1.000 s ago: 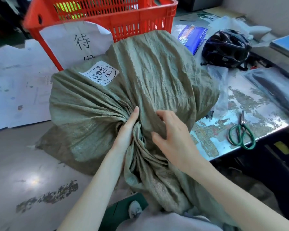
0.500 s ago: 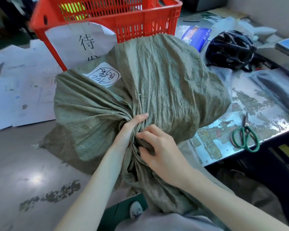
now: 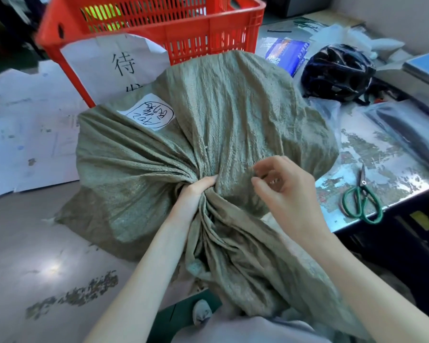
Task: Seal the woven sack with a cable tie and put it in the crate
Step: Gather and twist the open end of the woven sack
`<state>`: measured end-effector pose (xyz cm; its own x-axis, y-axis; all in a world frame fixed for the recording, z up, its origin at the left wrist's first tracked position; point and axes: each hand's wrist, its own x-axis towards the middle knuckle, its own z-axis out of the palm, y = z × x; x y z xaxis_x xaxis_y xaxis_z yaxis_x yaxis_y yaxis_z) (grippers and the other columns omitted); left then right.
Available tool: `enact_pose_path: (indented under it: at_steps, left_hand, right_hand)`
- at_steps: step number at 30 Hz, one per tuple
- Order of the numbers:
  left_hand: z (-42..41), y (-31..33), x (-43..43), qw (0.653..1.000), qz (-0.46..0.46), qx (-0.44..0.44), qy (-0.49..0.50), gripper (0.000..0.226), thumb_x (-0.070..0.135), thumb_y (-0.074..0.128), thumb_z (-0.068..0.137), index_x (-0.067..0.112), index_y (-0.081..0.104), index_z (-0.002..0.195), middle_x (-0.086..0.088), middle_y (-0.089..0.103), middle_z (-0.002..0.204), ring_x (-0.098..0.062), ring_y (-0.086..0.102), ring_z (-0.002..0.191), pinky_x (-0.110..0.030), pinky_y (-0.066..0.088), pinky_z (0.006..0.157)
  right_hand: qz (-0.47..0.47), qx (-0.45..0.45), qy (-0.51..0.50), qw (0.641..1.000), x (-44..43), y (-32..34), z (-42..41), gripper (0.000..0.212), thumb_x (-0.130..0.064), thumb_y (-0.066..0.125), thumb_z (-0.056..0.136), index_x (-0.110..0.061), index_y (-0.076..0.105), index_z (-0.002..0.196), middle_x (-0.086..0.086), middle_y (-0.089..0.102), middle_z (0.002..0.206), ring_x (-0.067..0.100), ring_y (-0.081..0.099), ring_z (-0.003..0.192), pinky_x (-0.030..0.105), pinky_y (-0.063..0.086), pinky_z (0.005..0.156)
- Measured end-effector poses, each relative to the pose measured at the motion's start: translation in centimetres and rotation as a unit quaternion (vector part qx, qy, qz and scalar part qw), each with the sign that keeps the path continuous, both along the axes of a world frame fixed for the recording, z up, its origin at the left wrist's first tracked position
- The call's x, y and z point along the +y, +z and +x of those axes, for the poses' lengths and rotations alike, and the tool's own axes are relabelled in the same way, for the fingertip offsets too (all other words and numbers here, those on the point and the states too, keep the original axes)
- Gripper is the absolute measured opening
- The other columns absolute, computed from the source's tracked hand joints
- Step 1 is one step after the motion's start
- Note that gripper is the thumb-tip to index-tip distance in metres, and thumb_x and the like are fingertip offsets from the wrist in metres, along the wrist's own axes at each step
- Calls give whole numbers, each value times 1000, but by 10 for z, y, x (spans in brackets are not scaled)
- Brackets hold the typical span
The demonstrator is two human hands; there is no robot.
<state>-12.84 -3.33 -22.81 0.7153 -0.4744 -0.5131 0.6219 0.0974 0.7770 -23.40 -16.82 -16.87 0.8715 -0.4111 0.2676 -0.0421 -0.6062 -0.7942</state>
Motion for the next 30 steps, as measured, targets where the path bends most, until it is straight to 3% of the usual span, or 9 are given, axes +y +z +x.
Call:
enact_pose_path:
  at_steps: [2, 3, 6, 9, 12, 15, 19, 24, 30]
  left_hand:
    - [0, 2, -2, 1000, -4, -12, 12, 28, 15, 49, 95, 12, 77, 90, -5, 75, 87, -11, 73, 73, -21, 57, 71]
    - [-2, 5, -2, 1000, -7, -11, 16, 22, 21, 55, 91, 13, 72, 102, -5, 74, 97, -10, 73, 81, -21, 56, 76]
    - [-8, 13, 4, 996, -63, 50, -23, 66, 42, 70, 77, 5, 56, 130, -14, 60, 132, -25, 57, 122, -43, 39, 109]
    - [-8, 17, 6, 995, -66, 75, -20, 41, 36, 55, 91, 7, 61, 118, -21, 64, 116, -28, 62, 108, -42, 47, 98]
    - [-5, 15, 5, 989, -100, 112, -9, 46, 33, 42, 99, 0, 56, 128, -24, 55, 134, -27, 54, 124, -39, 41, 108]
    - [-12, 21, 3, 984, -135, 105, -54, 45, 34, 47, 86, 0, 76, 92, -19, 73, 99, -20, 72, 90, -29, 59, 79]
    - [-19, 33, 1, 981, -142, 83, -98, 64, 41, 38, 94, 0, 75, 62, -16, 73, 69, -20, 73, 62, -25, 58, 57]
    - [-11, 39, 2, 982, -118, 82, -121, 59, 48, 46, 75, -1, 71, 55, -17, 71, 62, -22, 71, 57, -25, 57, 54]
    - [-10, 31, -1, 988, -57, 73, -123, 70, 34, 39, 98, 0, 65, 42, -14, 64, 46, -20, 63, 39, -20, 51, 42]
  right_hand:
    - [-24, 36, 6, 999, -2, -6, 0, 17, -12, 66, 82, -13, 59, 97, 2, 58, 88, 17, 55, 73, 26, 45, 68]
    - [-34, 57, 15, 998, 0, -9, 0, 23, -17, 67, 82, -14, 57, 102, 1, 57, 90, 17, 54, 75, 28, 45, 69]
    - [-18, 93, 48, 994, 9, -18, 1, 38, -27, 70, 81, -16, 53, 114, 0, 56, 99, 14, 53, 83, 28, 45, 78]
    - [30, 92, 71, 993, 23, -23, 2, 35, -21, 70, 82, -17, 52, 111, -1, 56, 96, 11, 53, 81, 26, 46, 78]
    - [72, 82, 74, 991, 34, -22, 0, 25, -9, 63, 85, -21, 49, 102, -9, 55, 88, 3, 51, 74, 17, 43, 70]
    - [95, 67, 67, 991, 38, -17, -1, 22, -3, 58, 85, -16, 52, 101, -5, 59, 89, 5, 54, 77, 19, 44, 70]
    - [128, 48, 93, 986, 40, -8, -2, 26, 3, 55, 85, -13, 57, 104, -1, 63, 92, 5, 58, 83, 14, 47, 73]
    - [102, 31, 121, 987, 45, -7, -5, 41, 4, 52, 80, -14, 59, 116, 0, 66, 101, 9, 62, 94, 30, 51, 84]
    - [131, 51, 156, 978, 44, -4, -16, 43, 4, 49, 82, -16, 59, 119, -5, 70, 107, 2, 64, 101, 28, 51, 91]
